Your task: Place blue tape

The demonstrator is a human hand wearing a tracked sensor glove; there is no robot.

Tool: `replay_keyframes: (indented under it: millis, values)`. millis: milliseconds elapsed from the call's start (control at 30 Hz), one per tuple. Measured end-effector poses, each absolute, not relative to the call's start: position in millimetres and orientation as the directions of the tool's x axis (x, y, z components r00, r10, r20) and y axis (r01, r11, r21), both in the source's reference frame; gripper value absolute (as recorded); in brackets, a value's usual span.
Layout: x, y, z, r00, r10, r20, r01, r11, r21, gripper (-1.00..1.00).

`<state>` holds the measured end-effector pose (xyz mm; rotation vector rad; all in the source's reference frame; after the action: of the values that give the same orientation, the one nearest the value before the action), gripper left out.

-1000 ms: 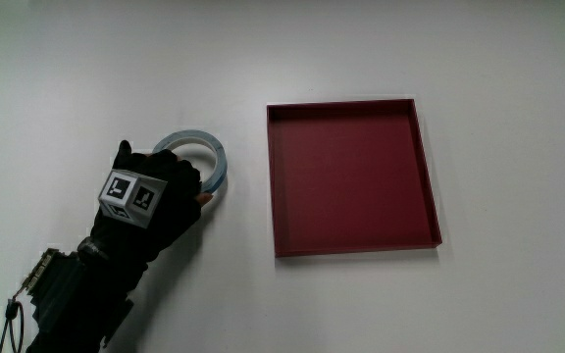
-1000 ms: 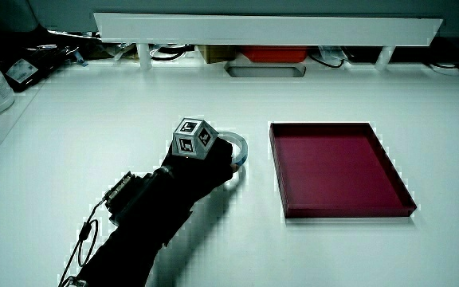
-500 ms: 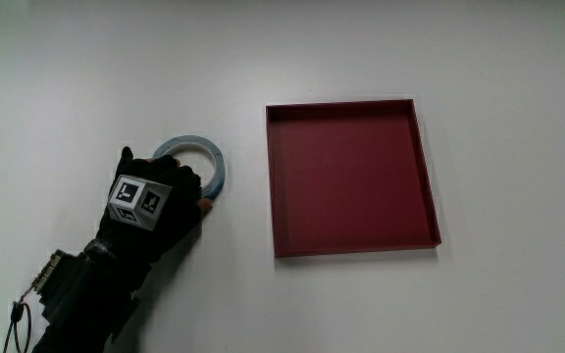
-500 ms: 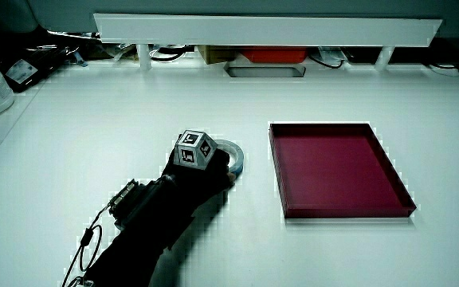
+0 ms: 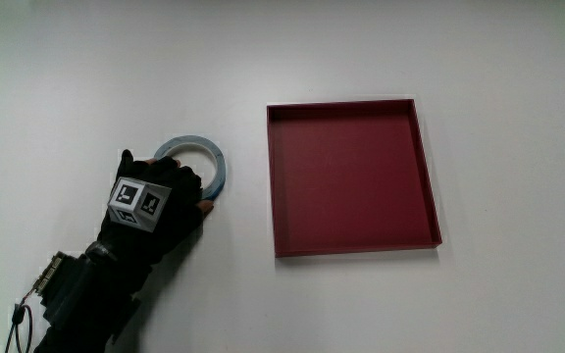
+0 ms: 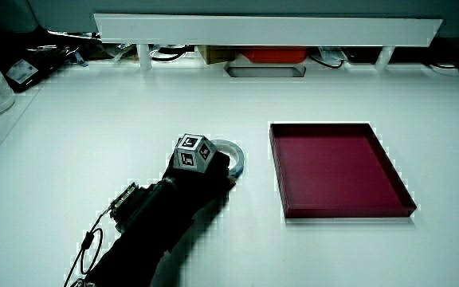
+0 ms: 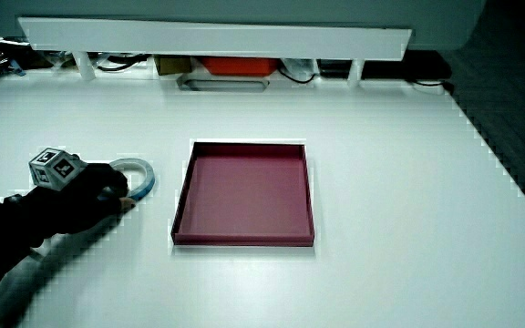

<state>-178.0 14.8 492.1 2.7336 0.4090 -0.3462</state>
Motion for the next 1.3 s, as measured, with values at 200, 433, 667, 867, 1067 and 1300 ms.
replay_keyframes:
  millis: [200, 433, 667, 867, 1067, 1300]
  values:
    - [-179, 15, 491, 0.930, 0.230, -0.287, 0.316, -0.899, 0.303, -0.50]
    - [-186, 19, 482, 0.916, 0.253, -0.313, 0.339, -0.903, 0.264, -0.73]
    - [-191, 26, 431, 0.882, 0.162, -0.443, 0.335, -0.877, 0.346, -0.97]
    - [-183, 40, 405, 0.873, 0.172, -0.457, 0.382, -0.823, 0.420, -1.00]
    - [-176, 55, 388, 0.878, 0.212, -0.429, 0.420, -0.772, 0.478, -1.00]
    - [-176, 69, 375, 0.883, 0.208, -0.421, 0.435, -0.701, 0.566, -1.00]
